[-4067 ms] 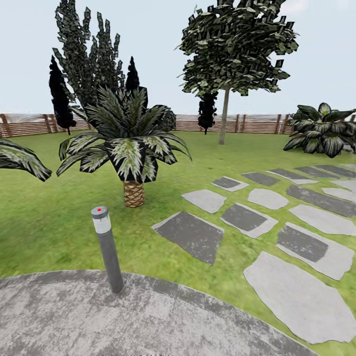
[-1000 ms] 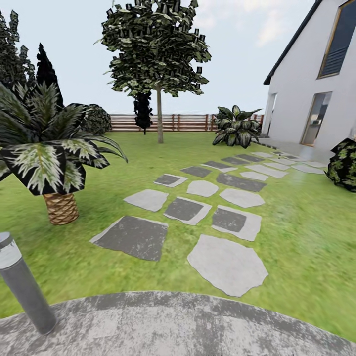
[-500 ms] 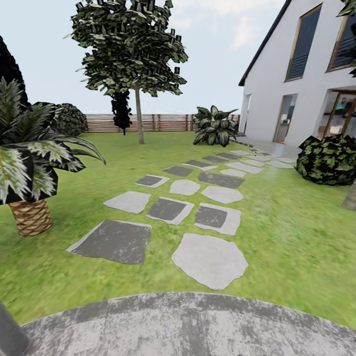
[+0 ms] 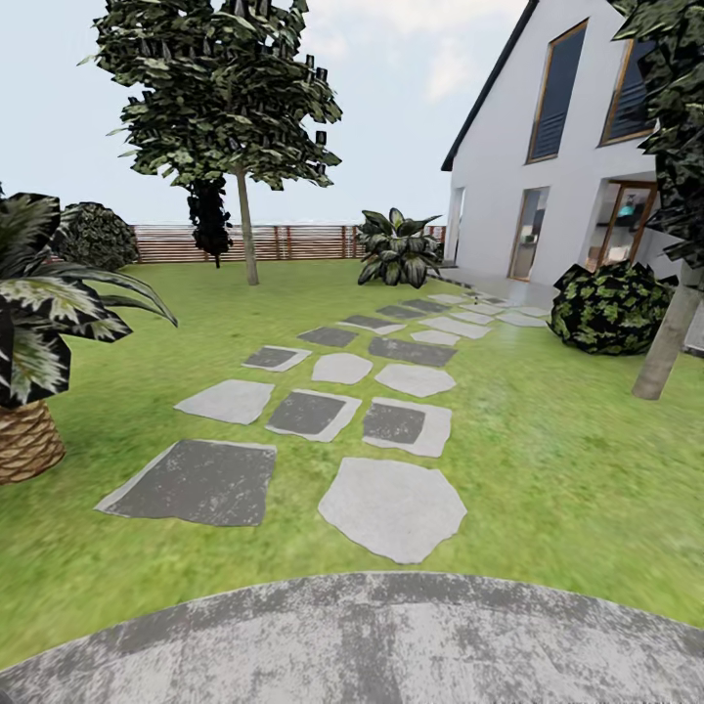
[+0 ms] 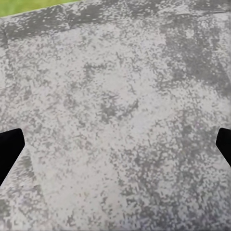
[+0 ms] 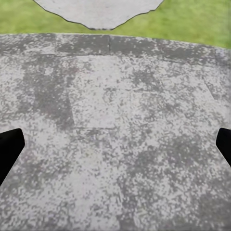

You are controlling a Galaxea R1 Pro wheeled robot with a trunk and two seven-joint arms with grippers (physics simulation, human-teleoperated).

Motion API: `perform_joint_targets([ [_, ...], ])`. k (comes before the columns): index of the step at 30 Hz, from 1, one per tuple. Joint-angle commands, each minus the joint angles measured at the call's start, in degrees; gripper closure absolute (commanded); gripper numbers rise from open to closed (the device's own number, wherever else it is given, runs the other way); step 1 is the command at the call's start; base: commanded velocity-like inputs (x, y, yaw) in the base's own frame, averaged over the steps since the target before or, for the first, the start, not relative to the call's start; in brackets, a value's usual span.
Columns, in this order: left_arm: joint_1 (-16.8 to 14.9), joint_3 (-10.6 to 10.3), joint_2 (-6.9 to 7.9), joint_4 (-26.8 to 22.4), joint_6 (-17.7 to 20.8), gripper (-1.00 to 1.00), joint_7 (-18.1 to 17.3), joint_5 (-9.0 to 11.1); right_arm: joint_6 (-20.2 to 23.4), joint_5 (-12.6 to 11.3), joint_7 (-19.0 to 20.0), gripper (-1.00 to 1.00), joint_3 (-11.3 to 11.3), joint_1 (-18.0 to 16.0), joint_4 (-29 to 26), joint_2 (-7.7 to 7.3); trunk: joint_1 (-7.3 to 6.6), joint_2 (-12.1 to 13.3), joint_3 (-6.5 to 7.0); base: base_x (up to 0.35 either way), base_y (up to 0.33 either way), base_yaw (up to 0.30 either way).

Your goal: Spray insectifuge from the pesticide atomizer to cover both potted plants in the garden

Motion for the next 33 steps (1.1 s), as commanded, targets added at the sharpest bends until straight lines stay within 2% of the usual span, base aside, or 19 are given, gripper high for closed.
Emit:
perform_joint_targets([
  [1,0.0,0.1,0.0,0.0,-0.2,-1.0,0.0,-0.3,-0.2,0.0,0.0,-1.0,0.0,0.0,0.0,0.0,0.22,-0.4,-0.24,0.0,0.0,-0.014],
  [33,0.0,0.0,0.0,0.0,-0.2,-1.0,0.0,-0.3,-0.2,0.1,0.0,-1.0,0.2,0.0,0.1,0.0,7.25,-13.3,-5.99,0.0,0.0,0.0],
])
